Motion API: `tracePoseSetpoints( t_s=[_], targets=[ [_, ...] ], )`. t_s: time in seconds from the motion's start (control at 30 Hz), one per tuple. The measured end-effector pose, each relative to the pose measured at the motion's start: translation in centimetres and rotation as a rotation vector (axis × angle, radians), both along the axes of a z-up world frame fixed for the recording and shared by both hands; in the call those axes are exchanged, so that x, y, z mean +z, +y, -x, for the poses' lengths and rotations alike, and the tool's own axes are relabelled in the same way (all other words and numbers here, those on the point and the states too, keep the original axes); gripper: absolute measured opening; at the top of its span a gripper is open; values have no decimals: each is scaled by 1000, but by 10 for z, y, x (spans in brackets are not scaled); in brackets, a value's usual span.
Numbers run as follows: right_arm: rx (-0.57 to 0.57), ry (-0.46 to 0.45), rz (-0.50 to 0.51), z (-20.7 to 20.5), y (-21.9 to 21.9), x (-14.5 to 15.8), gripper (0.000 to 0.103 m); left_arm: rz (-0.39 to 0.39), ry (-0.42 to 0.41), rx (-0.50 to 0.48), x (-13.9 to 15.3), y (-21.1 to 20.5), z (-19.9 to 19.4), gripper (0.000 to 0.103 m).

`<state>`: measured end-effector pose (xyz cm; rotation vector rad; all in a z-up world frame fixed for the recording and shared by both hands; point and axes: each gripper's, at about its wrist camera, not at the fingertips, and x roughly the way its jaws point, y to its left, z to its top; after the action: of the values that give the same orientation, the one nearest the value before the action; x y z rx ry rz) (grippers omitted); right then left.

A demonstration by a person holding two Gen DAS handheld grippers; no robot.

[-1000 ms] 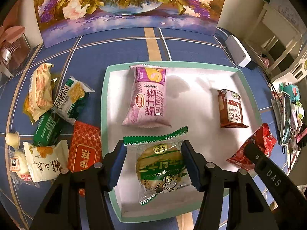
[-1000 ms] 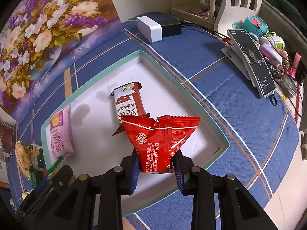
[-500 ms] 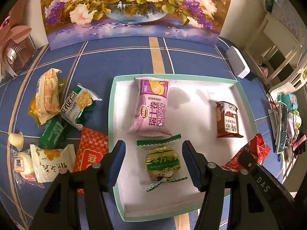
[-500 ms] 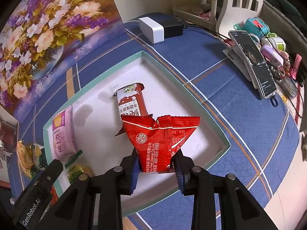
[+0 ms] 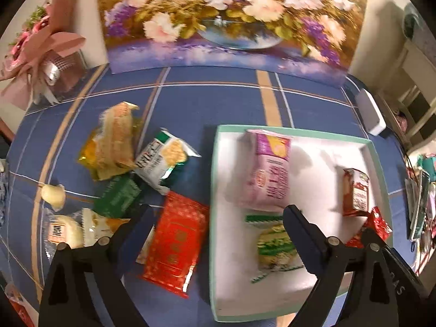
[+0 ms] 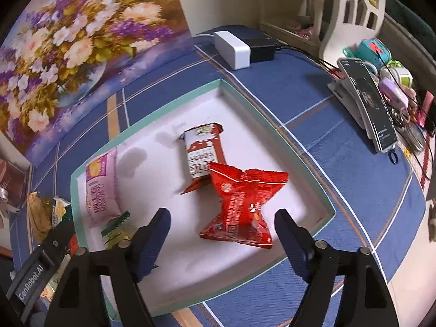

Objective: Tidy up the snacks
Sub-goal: 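Carry both snacks into the white tray and open both tools, then move both tools back toward the steamed bun pack on the pile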

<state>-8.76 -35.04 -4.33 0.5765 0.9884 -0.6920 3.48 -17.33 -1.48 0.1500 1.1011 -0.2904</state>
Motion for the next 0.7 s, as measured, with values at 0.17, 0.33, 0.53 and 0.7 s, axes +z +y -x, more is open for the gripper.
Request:
tracePoseSetpoints(
  t_s=[0.17,0.33,0.53,0.7],
  targets=[
    [24,-3,10,-6,8,2,100,-8,-20,58,3,22,-8,97],
    [61,-15,12,-15,19,7,103,-20,-52,144,8,53,-19,102],
    [129,-56,6,-33,44,20,103,-35,-56,230,11,98,-30,102],
    [210,-89,12,-51,73,29,103,-32,-53,326,16,143,-40,102]
  ],
)
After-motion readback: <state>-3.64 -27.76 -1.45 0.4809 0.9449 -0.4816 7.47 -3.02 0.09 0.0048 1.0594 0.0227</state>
